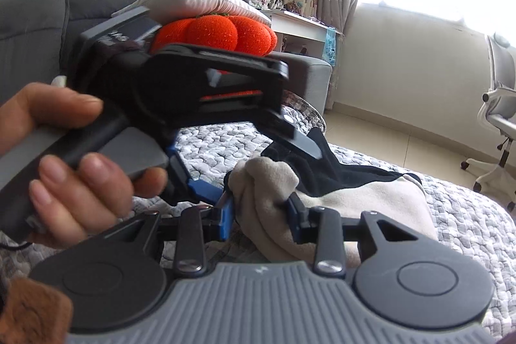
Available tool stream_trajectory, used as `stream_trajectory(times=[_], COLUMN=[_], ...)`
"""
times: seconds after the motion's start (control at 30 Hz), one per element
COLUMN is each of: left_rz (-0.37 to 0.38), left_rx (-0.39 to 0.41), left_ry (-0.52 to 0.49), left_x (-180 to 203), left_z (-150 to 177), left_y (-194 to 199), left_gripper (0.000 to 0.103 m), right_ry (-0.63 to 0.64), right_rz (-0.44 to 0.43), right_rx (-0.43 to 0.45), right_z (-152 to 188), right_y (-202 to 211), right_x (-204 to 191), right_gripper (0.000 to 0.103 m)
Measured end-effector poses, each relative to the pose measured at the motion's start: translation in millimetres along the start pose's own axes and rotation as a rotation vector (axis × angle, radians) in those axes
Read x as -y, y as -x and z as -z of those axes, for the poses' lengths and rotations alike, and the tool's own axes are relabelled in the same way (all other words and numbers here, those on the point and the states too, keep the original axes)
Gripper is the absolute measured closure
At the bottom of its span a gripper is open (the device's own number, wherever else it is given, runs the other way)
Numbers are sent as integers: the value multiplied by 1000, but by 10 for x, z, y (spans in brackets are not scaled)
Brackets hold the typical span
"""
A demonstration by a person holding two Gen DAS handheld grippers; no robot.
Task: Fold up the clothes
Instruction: 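Lift the beige-and-black bundle off the bed with both grippers, then carry the held bundle with both grippers toward the sofa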
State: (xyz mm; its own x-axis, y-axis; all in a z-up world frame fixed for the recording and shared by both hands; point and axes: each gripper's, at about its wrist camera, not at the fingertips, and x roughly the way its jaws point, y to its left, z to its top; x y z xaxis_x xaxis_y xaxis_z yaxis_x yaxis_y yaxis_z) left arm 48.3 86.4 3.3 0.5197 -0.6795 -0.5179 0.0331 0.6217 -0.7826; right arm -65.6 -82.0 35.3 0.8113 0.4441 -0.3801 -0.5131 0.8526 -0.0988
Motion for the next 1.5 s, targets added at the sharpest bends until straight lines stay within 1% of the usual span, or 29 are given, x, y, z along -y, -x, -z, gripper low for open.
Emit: stream_trajectory(times=[0.1, 0.13, 0.2, 0.23, 0.33, 0.37, 0.4, 0.43, 0.53, 0.6, 0.7, 0.83, 0.87, 0.9, 0.93, 1.07, 1.17, 1.23, 1.33, 1.5], left_rz=[-29, -44, -116, -145, -170, -177, -175, -169, -156, -155, -155, -153, -152, -152, -151, -146, -145, -146, -149, -172], left_rx=[16, 21, 29, 32, 46, 50, 49, 48, 49, 51, 54, 56, 56, 55, 54, 49, 50, 50, 49, 62], left_ry=[-45, -63, -118, -142, -186, -198, -200, -197, -186, -194, -193, -190, -189, -187, -184, -167, -157, -155, -151, -154], left_x=[68, 94, 168, 199, 228, 235, 230, 212, 156, 152, 144, 131, 129, 125, 121, 92, 80, 80, 85, 138], left_z=[-38, -48, -59, -65, -88, -96, -108, -126, -140, -133, -121, -122, -123, -124, -126, -128, -127, -121, -118, -108], left_y=[-68, -91, -132, -148, -154, -155, -149, -139, -107, -101, -96, -106, -110, -113, -116, -118, -115, -114, -114, -133], left_gripper=[10, 13, 29, 43, 53, 54, 55, 56, 57, 57, 57, 56, 56, 56, 55, 53, 52, 52, 52, 52], right_ry=[20, 23, 15, 10, -3, -6, -7, -32, -148, -264, -426, -529, -547, -561, -574, -558, -600, -642, -678, -680], right_rz=[-10, -15, -25, -29, -39, -46, -55, -75, -145, -164, -110, -50, -48, -45, -42, -35, -30, -32, -38, -39], right_rx=[-6, -8, -13, -15, -23, -27, -30, -22, 19, 56, 73, -5, -17, -18, -19, -14, -19, -21, -23, -21], right_z=[43, 57, 85, 100, 123, 125, 122, 110, 59, 28, 20, 111, 152, 190, 228, 245, 294, 353, 389, 380], right_y=[-2, -6, -16, -20, -28, -23, -5, 41, 216, 316, 349, 175, 136, 115, 95, 108, 88, 68, 67, 81], right_x=[-11, -7, 6, 13, 25, 30, 36, 86, 307, 539, 884, 1133, 1150, 1154, 1158, 1152, 1230, 1279, 1329, 1327], right_gripper=[66, 66, 66, 65, 62, 61, 57, 57, 56, 56, 56, 57, 60, 65, 67, 68, 78, 87, 94, 94])
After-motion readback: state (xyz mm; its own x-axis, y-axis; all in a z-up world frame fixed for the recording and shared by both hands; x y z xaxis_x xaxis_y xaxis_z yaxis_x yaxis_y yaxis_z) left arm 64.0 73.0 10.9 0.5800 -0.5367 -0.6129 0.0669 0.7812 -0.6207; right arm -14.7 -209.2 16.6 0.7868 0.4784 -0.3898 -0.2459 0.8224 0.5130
